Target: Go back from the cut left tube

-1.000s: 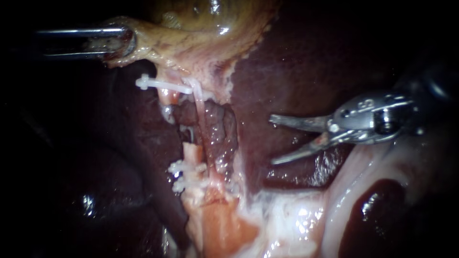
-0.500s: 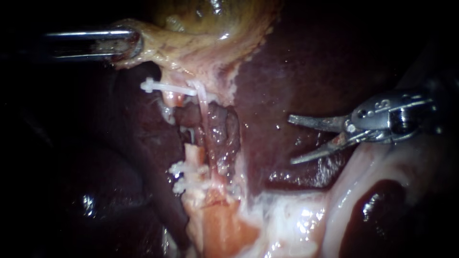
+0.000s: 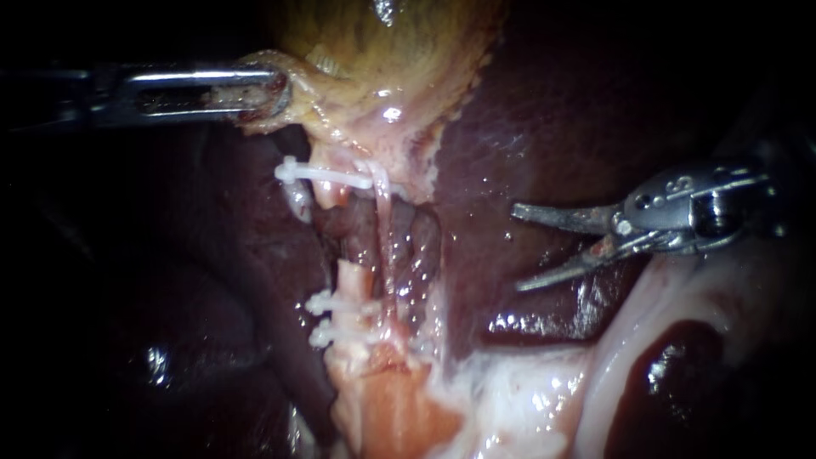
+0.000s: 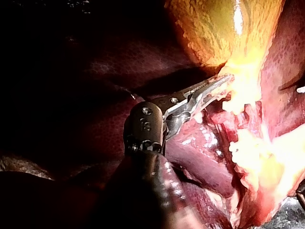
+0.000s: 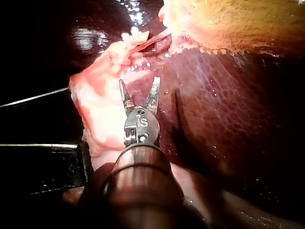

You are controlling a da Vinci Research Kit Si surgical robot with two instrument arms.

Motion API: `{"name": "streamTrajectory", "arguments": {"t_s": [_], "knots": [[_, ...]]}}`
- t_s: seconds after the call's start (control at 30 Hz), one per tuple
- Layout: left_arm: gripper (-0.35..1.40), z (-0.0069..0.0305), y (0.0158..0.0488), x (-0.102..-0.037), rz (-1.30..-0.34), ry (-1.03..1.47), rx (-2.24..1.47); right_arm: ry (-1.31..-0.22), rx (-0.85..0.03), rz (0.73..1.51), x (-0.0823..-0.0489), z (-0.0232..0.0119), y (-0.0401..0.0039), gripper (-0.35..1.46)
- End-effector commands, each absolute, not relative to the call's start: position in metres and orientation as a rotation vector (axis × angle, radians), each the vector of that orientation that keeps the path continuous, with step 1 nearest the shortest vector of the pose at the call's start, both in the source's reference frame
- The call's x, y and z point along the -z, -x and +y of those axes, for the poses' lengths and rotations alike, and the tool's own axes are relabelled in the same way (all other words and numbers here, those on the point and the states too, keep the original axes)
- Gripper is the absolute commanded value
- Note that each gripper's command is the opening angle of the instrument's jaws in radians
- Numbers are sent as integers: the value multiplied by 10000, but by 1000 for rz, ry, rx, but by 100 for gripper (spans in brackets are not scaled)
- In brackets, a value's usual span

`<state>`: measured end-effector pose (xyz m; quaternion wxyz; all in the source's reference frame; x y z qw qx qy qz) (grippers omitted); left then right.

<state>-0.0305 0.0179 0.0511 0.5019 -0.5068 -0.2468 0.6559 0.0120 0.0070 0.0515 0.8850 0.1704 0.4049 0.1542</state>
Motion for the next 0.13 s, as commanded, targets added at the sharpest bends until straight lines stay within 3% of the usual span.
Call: {"name": "streamTrajectory", "arguments": {"t_s": [0.03, 0.13], "knots": [[-35, 178, 306, -511, -597, 1224, -1585, -361, -318, 844, -515, 71, -120, 143], [-35, 178, 302, -507, -599, 1224, -1585, -445, -285, 869, -513, 73, -128, 143]]}}
